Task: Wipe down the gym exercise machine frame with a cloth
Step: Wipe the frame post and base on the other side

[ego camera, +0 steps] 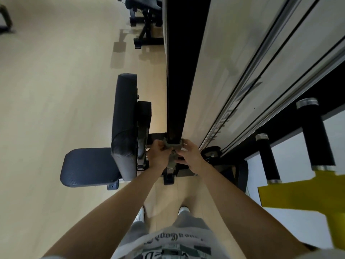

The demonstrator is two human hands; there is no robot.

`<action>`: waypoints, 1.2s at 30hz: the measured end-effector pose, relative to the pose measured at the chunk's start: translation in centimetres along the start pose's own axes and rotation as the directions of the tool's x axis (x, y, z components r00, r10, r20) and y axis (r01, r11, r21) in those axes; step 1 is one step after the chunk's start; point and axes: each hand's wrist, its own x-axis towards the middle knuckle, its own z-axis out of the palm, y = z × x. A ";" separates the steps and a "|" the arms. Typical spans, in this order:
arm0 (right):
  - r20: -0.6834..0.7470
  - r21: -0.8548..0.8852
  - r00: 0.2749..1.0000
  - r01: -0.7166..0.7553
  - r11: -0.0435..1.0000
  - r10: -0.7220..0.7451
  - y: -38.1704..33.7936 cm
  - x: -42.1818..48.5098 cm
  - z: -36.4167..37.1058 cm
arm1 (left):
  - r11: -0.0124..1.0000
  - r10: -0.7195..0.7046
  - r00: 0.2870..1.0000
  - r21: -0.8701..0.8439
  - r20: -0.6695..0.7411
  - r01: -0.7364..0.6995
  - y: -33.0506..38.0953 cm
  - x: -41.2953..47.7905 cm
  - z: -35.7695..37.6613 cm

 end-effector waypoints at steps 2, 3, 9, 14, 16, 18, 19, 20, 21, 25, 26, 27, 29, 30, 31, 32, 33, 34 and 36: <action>-0.014 0.207 1.000 -0.023 0.978 0.027 -0.4 -1.0 0.3 | 0.999 -0.027 1.000 -0.042 -0.013 0.027 0.2 -0.7 -0.2; -0.035 0.294 0.999 -0.023 0.955 0.035 -0.6 -1.7 0.4 | 0.998 -0.027 1.000 -0.056 -0.017 0.026 0.2 -1.0 -0.5; 0.093 0.473 0.995 -0.014 0.881 -0.034 0.0 -7.2 1.7 | 0.975 0.029 0.982 -0.224 0.184 0.013 1.5 -4.8 -4.1; -0.045 0.389 0.987 0.157 0.908 -0.151 -0.1 -10.4 5.4 | 0.963 0.150 0.946 -0.258 0.288 -0.074 4.0 -9.0 -9.3; -0.159 0.268 0.956 0.283 0.921 -0.247 -1.1 -11.2 6.4 | 0.946 0.279 0.930 -0.236 0.238 -0.223 5.6 -10.9 -12.1; -0.221 0.069 0.904 0.388 0.919 -0.365 -2.3 -11.6 7.5 | 0.893 0.437 0.891 -0.177 0.122 -0.414 6.9 -11.9 -15.1; -0.227 -0.027 0.877 0.429 0.903 -0.424 -3.0 -11.6 8.0 | 0.863 0.495 0.867 -0.157 0.064 -0.481 7.4 -12.0 -16.5; -0.219 -0.108 0.847 0.472 0.875 -0.484 -3.7 -11.7 8.6 | 0.842 0.525 0.851 -0.154 0.012 -0.517 7.8 -11.8 -17.7; -0.203 -0.168 0.812 0.522 0.836 -0.547 -4.5 -11.7 9.2 | 0.830 0.539 0.842 -0.146 -0.037 -0.538 8.2 -11.4 -18.7; -0.068 -0.355 0.625 0.713 0.604 -0.778 -7.2 -10.7 11.5 | 0.790 0.610 0.771 0.065 -0.184 -0.610 8.9 -8.2 -20.6; -0.043 -0.386 0.607 0.722 0.574 -0.793 -7.9 -10.3 12.0 | 0.775 0.631 0.760 0.102 -0.157 -0.623 8.5 -7.2 -20.7; -0.032 -0.412 0.602 0.719 0.559 -0.798 -8.5 -9.9 12.5 | 0.776 0.631 0.768 0.115 -0.111 -0.620 8.0 -6.3 -20.6; -0.031 -0.500 0.577 0.698 0.513 -0.816 -9.3 -9.0 13.3 | 0.824 0.566 0.824 0.050 -0.023 -0.564 6.9 -5.3 -20.3; -0.026 -0.564 0.558 0.677 0.473 -0.830 -9.6 -8.5 13.5 | 0.846 0.533 0.846 -0.005 0.007 -0.533 6.5 -5.2 -20.1; -0.010 -0.621 0.547 0.652 0.434 -0.837 -9.6 -7.9 13.7 | 0.854 0.520 0.854 -0.048 0.025 -0.518 6.3 -5.2 -20.0; 0.009 -0.664 0.544 0.630 0.401 -0.839 -9.5 -7.4 13.7 | 0.852 0.521 0.853 -0.071 0.031 -0.518 6.2 -5.2 -20.0; 0.032 -0.687 0.542 0.622 0.375 -0.840 -9.2 -6.9 13.7 | 0.848 0.527 0.849 -0.085 0.032 -0.523 6.1 -5.1 -20.0; 0.053 -0.689 0.539 0.629 0.360 -0.841 -8.7 -6.6 13.6 | 0.845 0.530 0.847 -0.096 0.029 -0.525 6.1 -5.0 -20.0; 0.067 -0.661 0.526 0.660 0.357 -0.848 -7.4 -6.1 13.4 | 0.845 0.527 0.849 -0.120 0.022 -0.521 6.2 -4.9 -20.0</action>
